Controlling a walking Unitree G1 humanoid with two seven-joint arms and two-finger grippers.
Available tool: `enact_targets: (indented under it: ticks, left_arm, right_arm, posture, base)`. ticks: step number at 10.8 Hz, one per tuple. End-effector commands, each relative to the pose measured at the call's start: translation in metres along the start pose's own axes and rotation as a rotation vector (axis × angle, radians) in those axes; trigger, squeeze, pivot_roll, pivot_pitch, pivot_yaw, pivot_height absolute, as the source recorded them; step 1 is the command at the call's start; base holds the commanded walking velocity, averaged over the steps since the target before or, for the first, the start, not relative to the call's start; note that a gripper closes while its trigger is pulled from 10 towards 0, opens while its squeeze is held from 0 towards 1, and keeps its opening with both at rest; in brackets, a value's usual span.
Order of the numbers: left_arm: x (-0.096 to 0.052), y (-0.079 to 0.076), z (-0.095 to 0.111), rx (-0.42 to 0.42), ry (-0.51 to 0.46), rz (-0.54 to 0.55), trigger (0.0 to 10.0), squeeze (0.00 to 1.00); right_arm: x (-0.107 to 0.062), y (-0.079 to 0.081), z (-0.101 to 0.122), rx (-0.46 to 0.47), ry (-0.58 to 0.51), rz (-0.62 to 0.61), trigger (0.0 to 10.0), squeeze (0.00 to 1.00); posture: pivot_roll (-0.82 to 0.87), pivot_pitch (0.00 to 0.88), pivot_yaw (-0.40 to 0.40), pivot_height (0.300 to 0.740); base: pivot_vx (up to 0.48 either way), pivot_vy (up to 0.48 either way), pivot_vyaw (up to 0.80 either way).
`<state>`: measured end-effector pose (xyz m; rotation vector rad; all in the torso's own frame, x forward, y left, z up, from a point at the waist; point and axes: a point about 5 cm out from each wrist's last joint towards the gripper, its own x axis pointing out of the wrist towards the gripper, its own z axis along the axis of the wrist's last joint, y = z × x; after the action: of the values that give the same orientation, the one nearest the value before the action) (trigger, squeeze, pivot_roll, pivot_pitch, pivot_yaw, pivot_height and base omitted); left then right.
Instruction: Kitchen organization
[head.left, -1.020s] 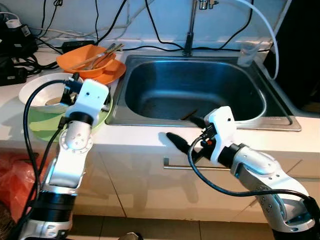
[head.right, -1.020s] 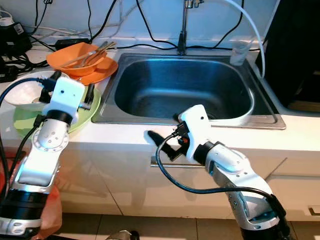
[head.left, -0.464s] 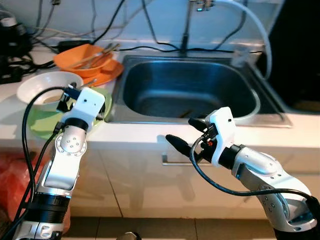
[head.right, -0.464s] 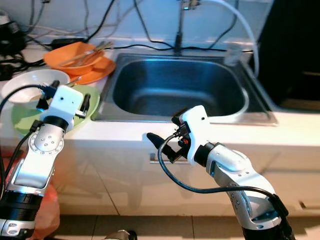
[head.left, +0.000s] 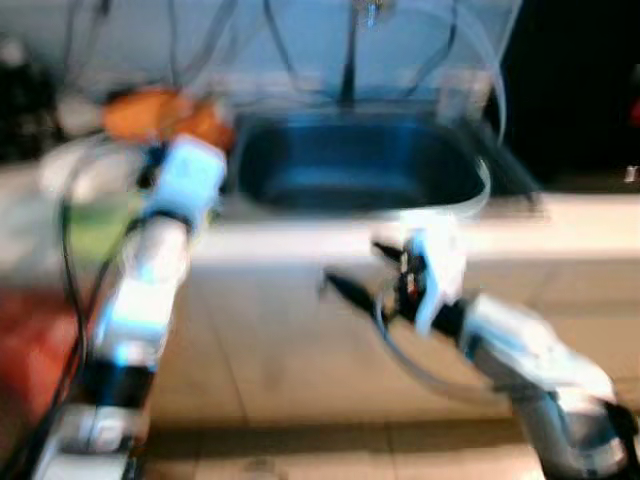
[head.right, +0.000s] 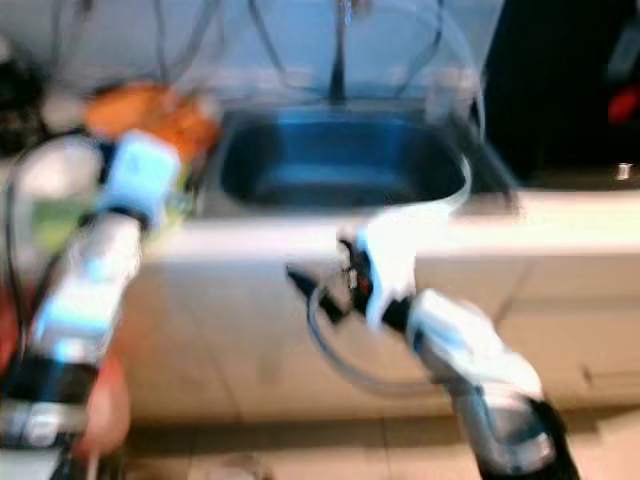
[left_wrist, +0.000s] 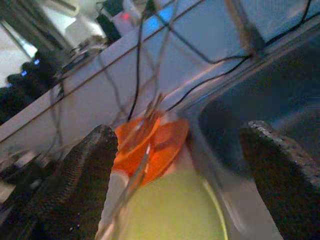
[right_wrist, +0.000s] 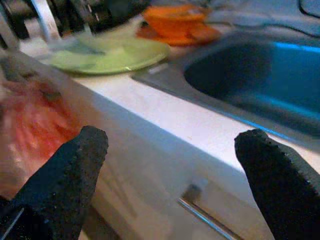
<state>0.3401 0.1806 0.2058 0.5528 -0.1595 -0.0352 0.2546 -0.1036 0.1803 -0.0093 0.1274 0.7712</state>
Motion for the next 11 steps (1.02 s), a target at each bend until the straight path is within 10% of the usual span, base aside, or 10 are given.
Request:
enact_targets:
  ticks: [1, 11]
  left_arm:
    - [0.004, -0.002, 0.002, -0.003, 0.005, -0.02, 10.0, 0.0]
    - [0.012, -0.014, -0.007, 0.004, 0.017, 0.024, 10.0, 0.0]
  right_arm:
    - [0.0, 0.001, 0.001, 0.0, -0.006, -0.01, 10.0, 0.0]
    - [0.001, -0.006, 0.007, -0.017, -0.048, -0.056, 10.0, 0.0]
  posture:
    - [0.07, 0.046, 0.057, 0.74]
    - [0.05, 0.033, 0.052, 0.74]
  base:
    - [0.356, 0.0, 0.0]
    - [0.028, 0.0, 0.16]
